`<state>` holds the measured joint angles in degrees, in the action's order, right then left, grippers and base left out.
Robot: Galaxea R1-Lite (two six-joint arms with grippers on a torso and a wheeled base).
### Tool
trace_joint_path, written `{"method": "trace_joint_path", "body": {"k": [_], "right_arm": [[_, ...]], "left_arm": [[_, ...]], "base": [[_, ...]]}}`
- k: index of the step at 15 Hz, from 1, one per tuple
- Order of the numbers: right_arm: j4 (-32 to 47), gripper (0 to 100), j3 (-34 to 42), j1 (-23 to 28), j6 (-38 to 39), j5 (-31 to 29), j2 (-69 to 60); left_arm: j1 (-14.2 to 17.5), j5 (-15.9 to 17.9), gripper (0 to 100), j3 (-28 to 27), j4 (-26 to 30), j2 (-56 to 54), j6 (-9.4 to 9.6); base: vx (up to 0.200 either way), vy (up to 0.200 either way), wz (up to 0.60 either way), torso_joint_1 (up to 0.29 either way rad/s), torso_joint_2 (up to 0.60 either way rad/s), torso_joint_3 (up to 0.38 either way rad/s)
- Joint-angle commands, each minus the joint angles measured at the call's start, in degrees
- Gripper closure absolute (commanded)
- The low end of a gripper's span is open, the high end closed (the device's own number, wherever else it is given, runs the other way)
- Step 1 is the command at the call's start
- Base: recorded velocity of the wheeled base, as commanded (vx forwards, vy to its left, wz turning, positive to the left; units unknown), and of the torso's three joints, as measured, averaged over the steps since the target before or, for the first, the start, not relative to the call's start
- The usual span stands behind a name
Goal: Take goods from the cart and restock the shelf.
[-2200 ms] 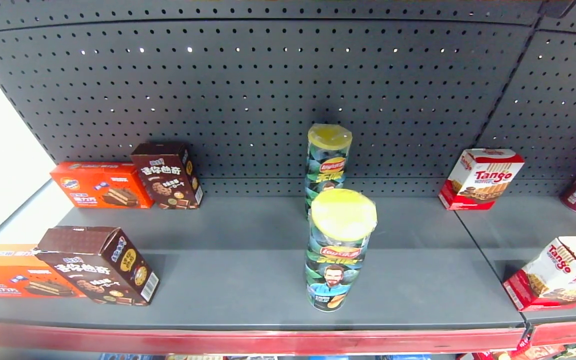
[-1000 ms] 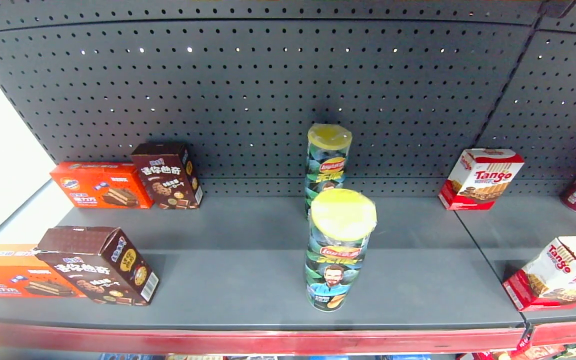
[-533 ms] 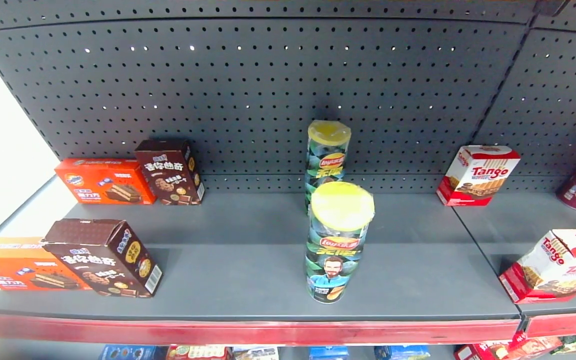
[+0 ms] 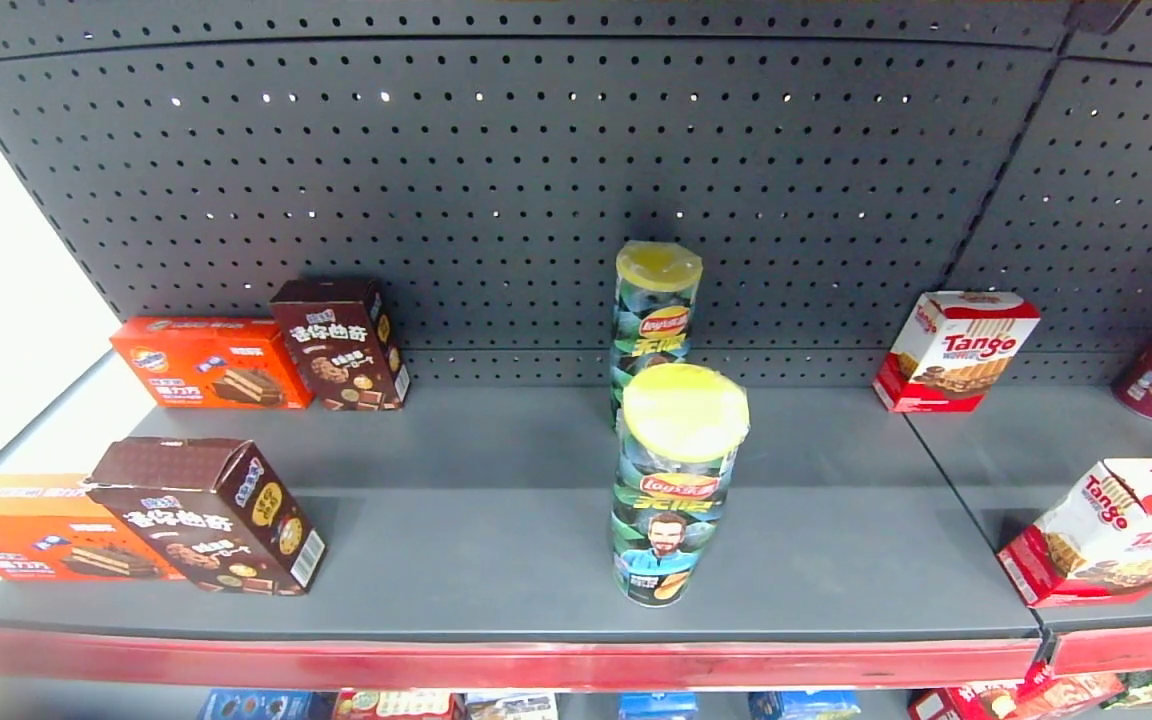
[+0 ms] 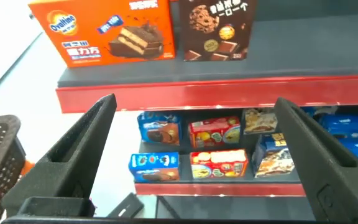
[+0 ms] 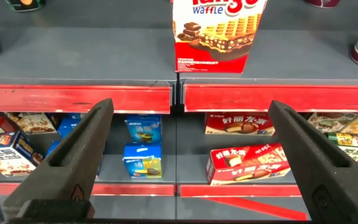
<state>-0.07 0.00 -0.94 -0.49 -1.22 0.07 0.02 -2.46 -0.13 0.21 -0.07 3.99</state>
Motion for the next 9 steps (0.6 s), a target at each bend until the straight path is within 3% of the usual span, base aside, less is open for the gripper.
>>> {"method": "trace_joint_path", "body": {"k": [1, 6, 8, 9], "right_arm": [[-0.01, 0, 0.0, -0.03, 0.05, -0.01, 0.1], [-0.01, 0, 0.0, -0.03, -0.04, -0.01, 0.1], [-0.01, 0, 0.0, -0.03, 0.05, -0.01, 0.1], [-0.01, 0, 0.0, -0.03, -0.04, -0.01, 0.1]], "left_arm": [[-0.02, 1.32, 0, 0.13, 0.06, 0.07, -0.03], [-0.11, 2.11, 0, 0.13, -0.03, 0.07, -0.03], [-0.02, 1.94, 0, 0.13, 0.06, 0.07, -0.65], [-0.02, 1.85, 0, 0.13, -0.03, 0.07, -2.84]], "base": [[0.0, 0.0, 0.0, 0.0, 0.0, 0.0], [0.0, 0.0, 0.0, 0.0, 0.0, 0.0], [0.0, -0.1, 0.0, 0.004, 0.0, 0.001], [0.0, 0.0, 0.0, 0.0, 0.0, 0.0]]}}
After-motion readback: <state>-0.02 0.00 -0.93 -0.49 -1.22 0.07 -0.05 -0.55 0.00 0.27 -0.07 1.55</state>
